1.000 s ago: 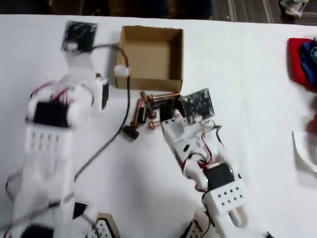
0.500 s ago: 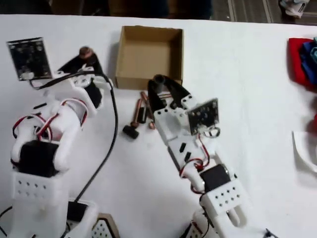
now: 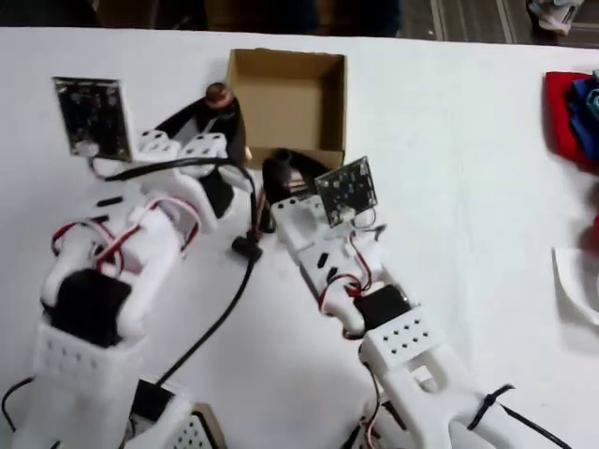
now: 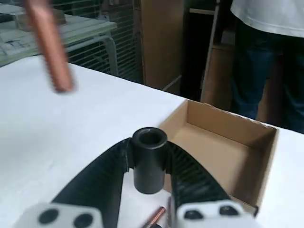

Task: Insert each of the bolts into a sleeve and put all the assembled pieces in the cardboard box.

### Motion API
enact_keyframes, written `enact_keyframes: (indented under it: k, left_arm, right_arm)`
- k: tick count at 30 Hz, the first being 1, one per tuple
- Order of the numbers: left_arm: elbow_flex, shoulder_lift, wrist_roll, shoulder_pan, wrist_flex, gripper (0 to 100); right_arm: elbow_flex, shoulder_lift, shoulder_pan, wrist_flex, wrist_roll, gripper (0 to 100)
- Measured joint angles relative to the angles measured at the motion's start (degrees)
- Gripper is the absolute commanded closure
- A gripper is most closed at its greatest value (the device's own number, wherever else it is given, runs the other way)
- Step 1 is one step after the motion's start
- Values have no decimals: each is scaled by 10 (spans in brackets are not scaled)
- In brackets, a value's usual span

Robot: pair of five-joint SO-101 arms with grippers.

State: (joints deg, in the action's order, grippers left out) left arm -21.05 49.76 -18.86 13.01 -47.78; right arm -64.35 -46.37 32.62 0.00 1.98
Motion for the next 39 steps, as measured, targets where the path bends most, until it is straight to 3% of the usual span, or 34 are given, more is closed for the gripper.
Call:
enact_keyframes:
  k: [11, 39]
  left_arm:
    - [17, -75, 40, 53, 13, 973]
    - [63, -105, 86, 25, 17, 973]
  right_arm:
    - [24, 0, 18, 23, 0, 978]
    - [24, 0, 19, 25, 0, 978]
